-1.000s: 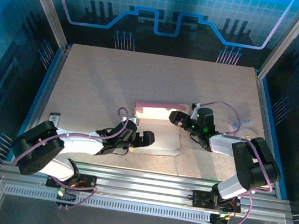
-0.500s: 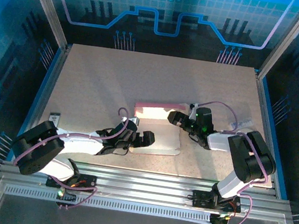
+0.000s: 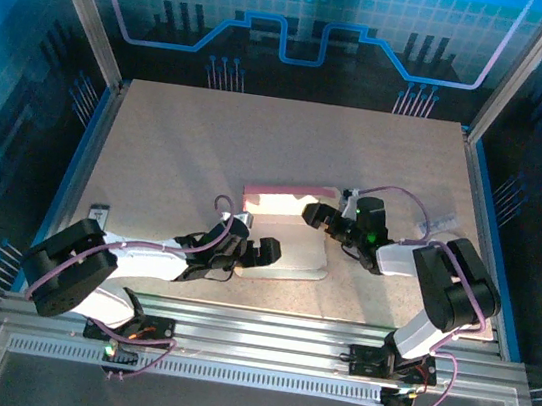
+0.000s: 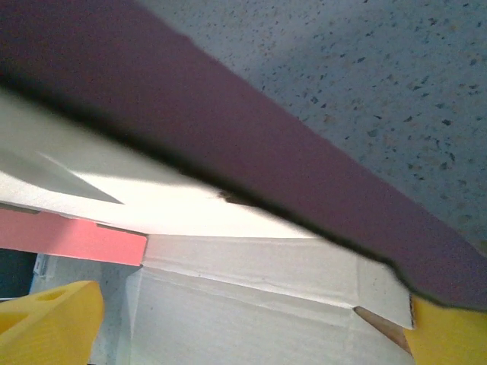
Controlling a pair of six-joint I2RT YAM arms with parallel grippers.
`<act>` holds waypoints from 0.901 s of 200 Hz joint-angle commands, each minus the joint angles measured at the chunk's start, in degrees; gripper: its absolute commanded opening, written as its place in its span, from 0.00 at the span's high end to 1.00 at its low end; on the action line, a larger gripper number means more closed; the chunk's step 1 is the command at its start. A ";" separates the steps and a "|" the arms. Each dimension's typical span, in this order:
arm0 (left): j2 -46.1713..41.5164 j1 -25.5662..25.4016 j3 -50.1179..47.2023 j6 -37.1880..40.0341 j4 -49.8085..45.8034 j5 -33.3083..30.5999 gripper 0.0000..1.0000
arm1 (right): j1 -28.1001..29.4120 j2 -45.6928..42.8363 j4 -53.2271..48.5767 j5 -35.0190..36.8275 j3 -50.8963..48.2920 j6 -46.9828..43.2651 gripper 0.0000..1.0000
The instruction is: Fold the paper box
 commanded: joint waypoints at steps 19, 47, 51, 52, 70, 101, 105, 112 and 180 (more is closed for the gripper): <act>2.36 -1.14 -1.76 -0.91 -3.51 1.09 0.01 | 0.18 -1.45 4.57 -2.37 -0.82 0.84 0.00; 2.20 -1.25 -1.69 -0.88 -3.52 1.09 0.01 | 0.37 -0.43 4.58 -3.42 -0.21 1.10 0.00; 2.17 -1.26 -1.74 -0.87 -3.48 1.07 0.01 | 0.47 -0.25 4.45 -3.60 -0.09 1.12 0.00; 2.19 -1.21 -1.71 -0.84 -3.45 1.07 0.01 | 0.45 -0.18 4.43 -3.61 -0.04 1.12 0.00; 2.05 -1.34 -1.66 -0.91 -3.44 1.06 0.01 | 0.75 0.62 3.70 -4.63 0.60 1.04 0.00; 1.95 -1.49 -1.68 -0.91 -3.54 0.95 0.01 | 1.58 0.93 3.65 -4.37 0.85 0.87 0.00; 2.00 -1.43 -1.74 -0.92 -3.60 1.02 0.01 | 1.72 0.94 3.61 -4.44 0.89 0.86 0.00; 1.96 -1.43 -1.67 -0.91 -3.59 1.01 0.01 | 1.87 1.03 3.53 -4.40 0.96 0.84 0.00; 1.98 -1.74 -2.29 -0.57 -1.98 1.00 0.01 | 3.97 1.88 -1.33 -3.16 3.12 -0.92 0.00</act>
